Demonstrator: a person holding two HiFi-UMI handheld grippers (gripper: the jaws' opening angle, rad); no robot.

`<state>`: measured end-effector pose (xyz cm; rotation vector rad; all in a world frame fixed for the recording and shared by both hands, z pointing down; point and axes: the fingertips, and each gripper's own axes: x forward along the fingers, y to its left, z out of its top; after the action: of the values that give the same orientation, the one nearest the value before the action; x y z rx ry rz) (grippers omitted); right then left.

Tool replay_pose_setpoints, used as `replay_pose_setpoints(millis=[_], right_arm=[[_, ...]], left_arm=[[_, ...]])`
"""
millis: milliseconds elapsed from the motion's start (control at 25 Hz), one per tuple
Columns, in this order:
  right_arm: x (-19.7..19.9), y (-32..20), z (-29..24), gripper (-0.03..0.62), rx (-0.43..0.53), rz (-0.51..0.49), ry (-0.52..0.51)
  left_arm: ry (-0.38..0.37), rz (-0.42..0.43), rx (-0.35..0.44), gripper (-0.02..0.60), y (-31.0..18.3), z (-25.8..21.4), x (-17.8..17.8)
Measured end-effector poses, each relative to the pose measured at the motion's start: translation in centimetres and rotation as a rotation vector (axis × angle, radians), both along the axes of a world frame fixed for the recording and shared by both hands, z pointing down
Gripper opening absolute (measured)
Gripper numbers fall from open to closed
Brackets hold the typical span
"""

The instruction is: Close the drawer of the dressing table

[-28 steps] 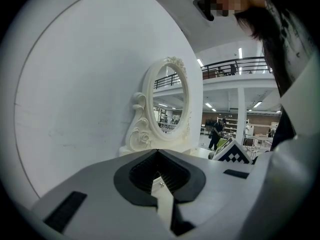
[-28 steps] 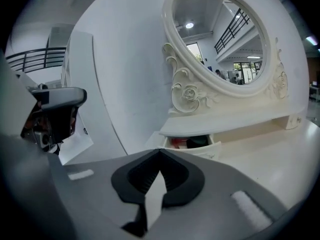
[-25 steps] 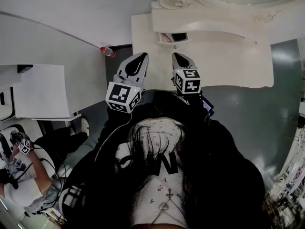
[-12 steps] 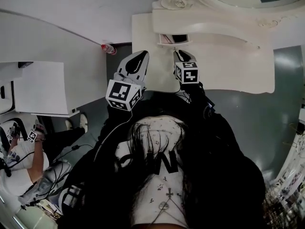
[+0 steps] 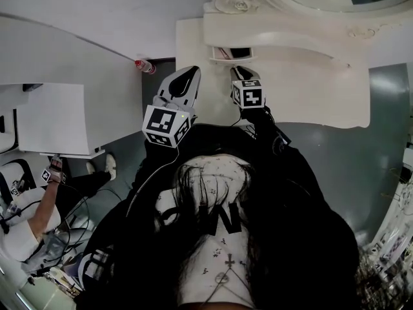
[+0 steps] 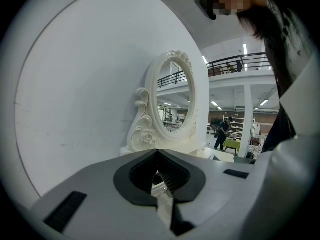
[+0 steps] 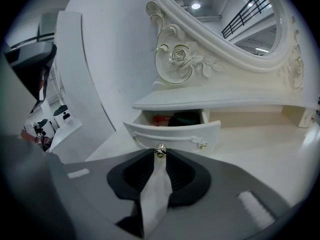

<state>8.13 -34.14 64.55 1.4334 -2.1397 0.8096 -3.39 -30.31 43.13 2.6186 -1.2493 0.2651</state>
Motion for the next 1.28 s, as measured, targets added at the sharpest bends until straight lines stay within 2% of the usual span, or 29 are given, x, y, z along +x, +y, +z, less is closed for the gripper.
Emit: replay_pose_setpoints(millis=[480, 1280], right_arm=[[-0.3, -1.5, 0.2, 0.081, 0.010, 0.007, 0.001], [-0.4, -4.1, 0.8, 0.087, 0.012, 0.021, 0.030]], left_arm=[[-0.012, 0.018, 0.002, 0.000, -0.6, -0.1, -0.2], [-0.001, -0.014, 0.011, 0.000, -0.7, -0.1, -2.8]])
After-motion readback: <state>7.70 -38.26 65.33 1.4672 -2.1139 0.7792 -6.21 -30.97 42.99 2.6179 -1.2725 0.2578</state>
